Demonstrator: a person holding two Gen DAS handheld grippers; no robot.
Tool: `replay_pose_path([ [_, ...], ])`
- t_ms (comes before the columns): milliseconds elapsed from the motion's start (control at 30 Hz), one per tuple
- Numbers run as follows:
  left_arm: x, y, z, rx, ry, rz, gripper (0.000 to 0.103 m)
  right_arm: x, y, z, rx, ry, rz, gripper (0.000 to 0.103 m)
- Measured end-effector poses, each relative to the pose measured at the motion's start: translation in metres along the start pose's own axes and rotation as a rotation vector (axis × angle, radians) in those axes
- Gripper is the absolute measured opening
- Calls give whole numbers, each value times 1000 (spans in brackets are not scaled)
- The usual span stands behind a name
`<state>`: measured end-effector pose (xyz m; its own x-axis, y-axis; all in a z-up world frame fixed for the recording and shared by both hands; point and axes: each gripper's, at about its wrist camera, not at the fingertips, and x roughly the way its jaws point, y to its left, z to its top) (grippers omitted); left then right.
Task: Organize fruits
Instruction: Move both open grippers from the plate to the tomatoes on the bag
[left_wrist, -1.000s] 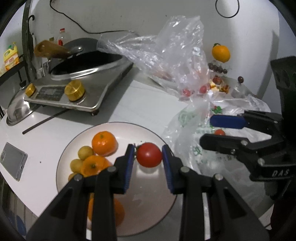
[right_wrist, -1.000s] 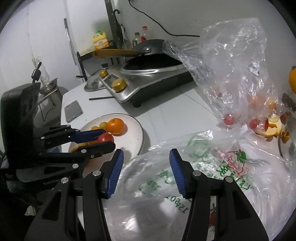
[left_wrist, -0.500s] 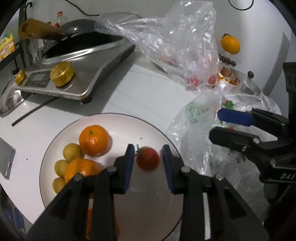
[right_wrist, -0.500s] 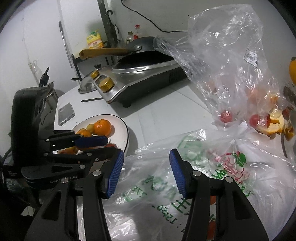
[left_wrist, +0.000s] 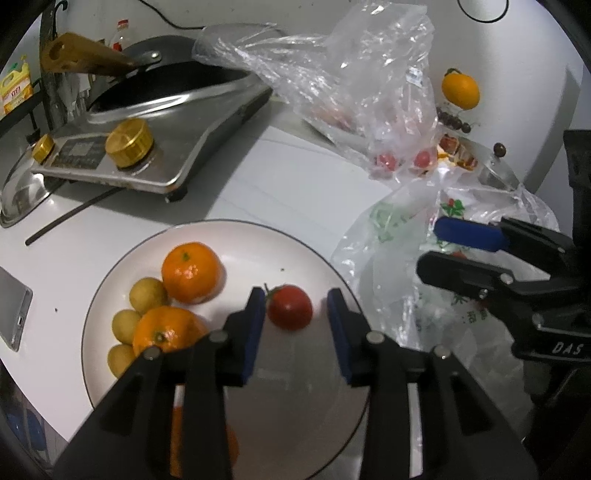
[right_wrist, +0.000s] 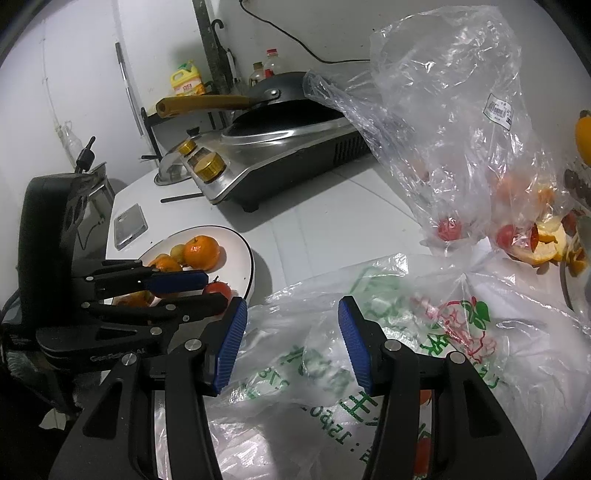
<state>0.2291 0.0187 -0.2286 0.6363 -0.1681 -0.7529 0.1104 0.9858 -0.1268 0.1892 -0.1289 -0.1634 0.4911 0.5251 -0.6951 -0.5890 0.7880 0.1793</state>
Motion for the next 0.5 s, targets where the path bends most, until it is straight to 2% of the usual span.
replay_pose_path([
  [100,-6,-2,-1,10,-15,-1,43,-1,1,0,-1,-3,-2,54],
  [200,-12,-4,-2,12,-26,-7,45,-5,2,0,-6,-6,-14,54],
  [267,-17,-4,-3,14,-34,-12,52,-9,4,0,-8,-9,-23,54],
  [500,-36,-16,-7,36,-72,-18,53,-29,5,-5,-9,-21,-62,54],
])
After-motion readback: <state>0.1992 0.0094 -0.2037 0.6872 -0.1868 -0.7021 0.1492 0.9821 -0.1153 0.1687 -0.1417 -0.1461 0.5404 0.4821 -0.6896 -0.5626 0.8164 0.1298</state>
